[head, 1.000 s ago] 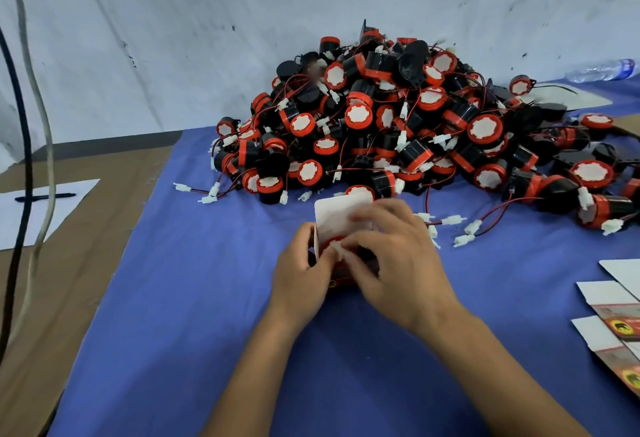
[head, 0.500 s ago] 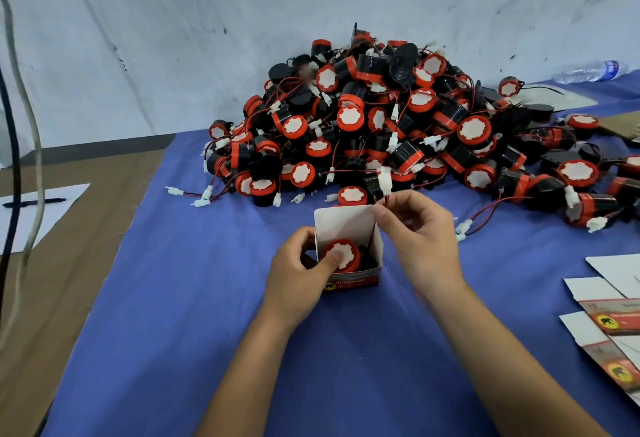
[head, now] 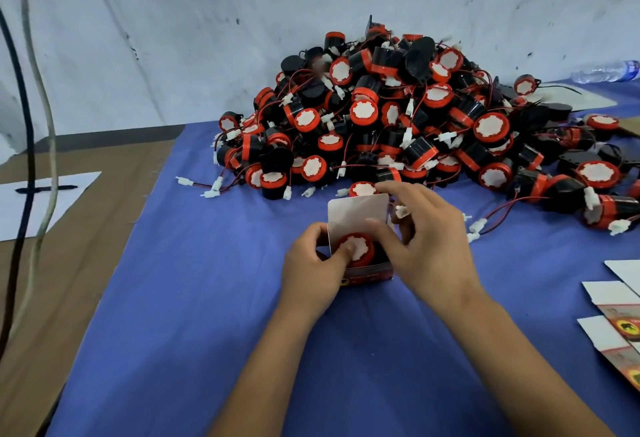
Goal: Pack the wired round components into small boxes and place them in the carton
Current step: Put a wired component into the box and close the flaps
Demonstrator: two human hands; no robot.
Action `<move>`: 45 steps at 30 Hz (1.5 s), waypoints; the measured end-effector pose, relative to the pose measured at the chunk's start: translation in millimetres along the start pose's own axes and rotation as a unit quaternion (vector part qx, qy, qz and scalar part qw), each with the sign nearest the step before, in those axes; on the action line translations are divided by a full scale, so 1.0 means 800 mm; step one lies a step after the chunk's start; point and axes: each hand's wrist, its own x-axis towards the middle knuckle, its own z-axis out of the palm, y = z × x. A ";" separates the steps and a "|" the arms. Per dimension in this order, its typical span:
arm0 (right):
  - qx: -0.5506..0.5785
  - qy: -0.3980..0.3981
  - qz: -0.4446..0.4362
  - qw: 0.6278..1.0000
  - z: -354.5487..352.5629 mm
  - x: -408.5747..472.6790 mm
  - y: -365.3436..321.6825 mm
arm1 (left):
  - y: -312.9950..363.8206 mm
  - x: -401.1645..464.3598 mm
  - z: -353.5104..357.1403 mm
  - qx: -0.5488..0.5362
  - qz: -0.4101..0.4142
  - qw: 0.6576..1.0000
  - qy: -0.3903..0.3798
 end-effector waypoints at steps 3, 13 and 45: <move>-0.009 0.043 0.064 0.997 -0.006 0.006 0.009 | 0.002 0.001 -0.008 -0.018 -0.011 0.999 -0.036; 0.277 -0.006 0.328 0.903 -0.005 0.010 0.033 | 0.002 -0.005 -0.017 0.015 0.074 0.994 -0.072; 0.187 -0.034 0.210 0.959 0.006 0.002 0.022 | 0.000 -0.007 0.013 0.026 0.036 0.999 0.015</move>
